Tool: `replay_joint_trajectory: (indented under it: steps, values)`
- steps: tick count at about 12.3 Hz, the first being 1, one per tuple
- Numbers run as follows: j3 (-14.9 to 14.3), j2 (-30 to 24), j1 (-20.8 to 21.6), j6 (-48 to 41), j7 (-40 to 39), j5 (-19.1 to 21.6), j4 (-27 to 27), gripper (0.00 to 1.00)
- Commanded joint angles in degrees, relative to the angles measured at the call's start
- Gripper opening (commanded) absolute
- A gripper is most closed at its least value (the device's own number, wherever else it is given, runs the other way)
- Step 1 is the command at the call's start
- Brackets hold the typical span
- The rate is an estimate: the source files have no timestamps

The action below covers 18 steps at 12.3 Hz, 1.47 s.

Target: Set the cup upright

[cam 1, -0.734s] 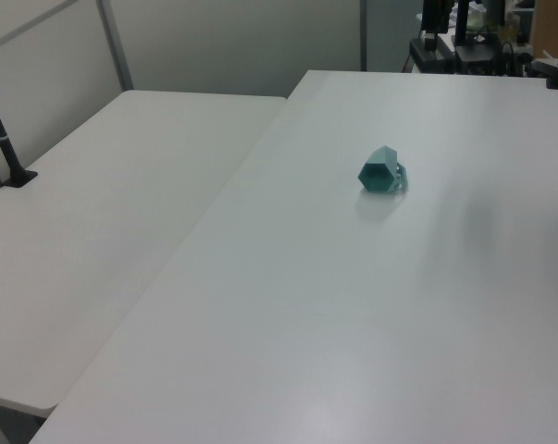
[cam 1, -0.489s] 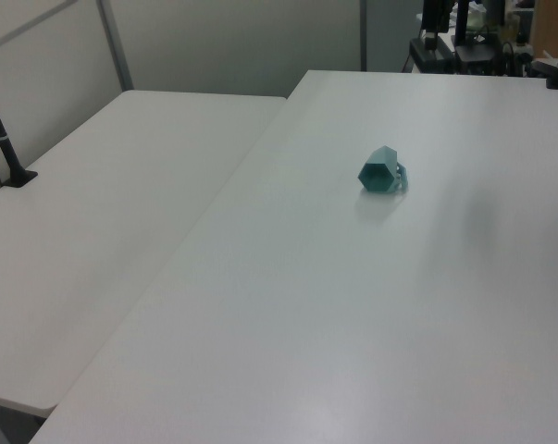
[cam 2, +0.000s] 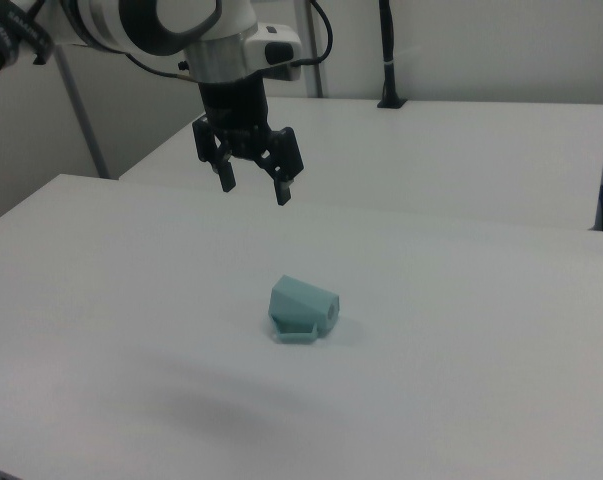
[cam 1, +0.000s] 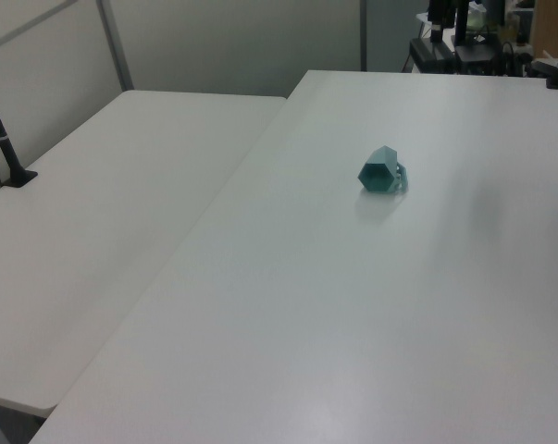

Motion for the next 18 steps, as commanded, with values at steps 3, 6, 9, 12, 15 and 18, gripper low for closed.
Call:
replay_joint_trajectory:
  steps: [3, 6, 9, 12, 15, 18]
  values:
    - [0.7, -0.6, 1.1, 1.5, 2.4, 0.5, -0.5, 1.00]
    - [0.8, 0.6, 3.4, 3.9, 7.2, 0.0, 0.6, 1.00]
    - [0.8, 2.8, 7.4, 7.5, 15.5, -5.9, 0.6, 1.00]
    - [1.5, 5.6, 12.2, 8.0, 21.4, -15.1, 0.6, 1.00]
    - [1.5, 8.2, 17.1, 8.3, 27.7, -24.2, 0.1, 1.00]
    - [1.6, 12.9, 22.1, 8.1, 33.0, -33.3, 0.0, 1.00]
